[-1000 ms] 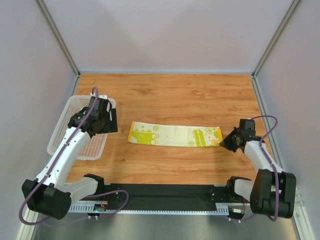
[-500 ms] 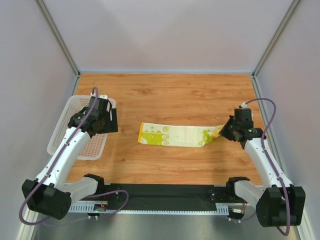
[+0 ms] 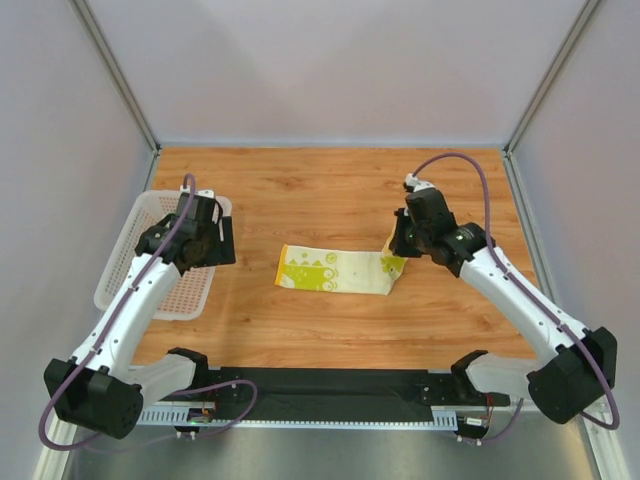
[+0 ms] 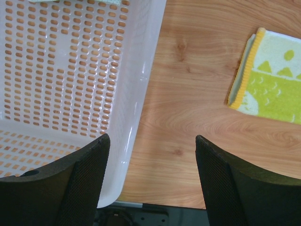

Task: Roll the towels
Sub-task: Fold the towel

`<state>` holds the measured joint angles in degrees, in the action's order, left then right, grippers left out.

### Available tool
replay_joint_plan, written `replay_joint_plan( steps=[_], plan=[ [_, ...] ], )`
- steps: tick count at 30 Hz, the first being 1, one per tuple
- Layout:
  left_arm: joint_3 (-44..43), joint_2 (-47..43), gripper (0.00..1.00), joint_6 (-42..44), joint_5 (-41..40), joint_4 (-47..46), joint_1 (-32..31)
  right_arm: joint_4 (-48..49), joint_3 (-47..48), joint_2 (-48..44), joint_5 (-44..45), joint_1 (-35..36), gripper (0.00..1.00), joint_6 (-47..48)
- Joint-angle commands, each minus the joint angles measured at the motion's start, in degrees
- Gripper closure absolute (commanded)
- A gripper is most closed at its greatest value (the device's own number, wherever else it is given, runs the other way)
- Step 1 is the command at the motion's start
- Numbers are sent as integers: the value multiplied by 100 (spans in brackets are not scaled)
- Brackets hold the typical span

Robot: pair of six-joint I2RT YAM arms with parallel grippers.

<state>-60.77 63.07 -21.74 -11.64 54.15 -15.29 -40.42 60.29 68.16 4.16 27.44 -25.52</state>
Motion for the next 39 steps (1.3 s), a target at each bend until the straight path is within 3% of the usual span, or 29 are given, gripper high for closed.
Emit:
replay_joint_plan(
  steps=[1,14,22,39],
  plan=[
    [4,-14,21,91,39,-80,70,-255,570,389,111,472,100,511],
    [4,13,21,82,30,-36,140,-589,1801,1752,164,1667,100,855],
    [13,4,21,82,4,-27,158,-625,2311,2648,146,1923,100,864],
    [13,30,21,91,21,-19,193,-625,3216,3678,41,2353,100,794]
  ],
)
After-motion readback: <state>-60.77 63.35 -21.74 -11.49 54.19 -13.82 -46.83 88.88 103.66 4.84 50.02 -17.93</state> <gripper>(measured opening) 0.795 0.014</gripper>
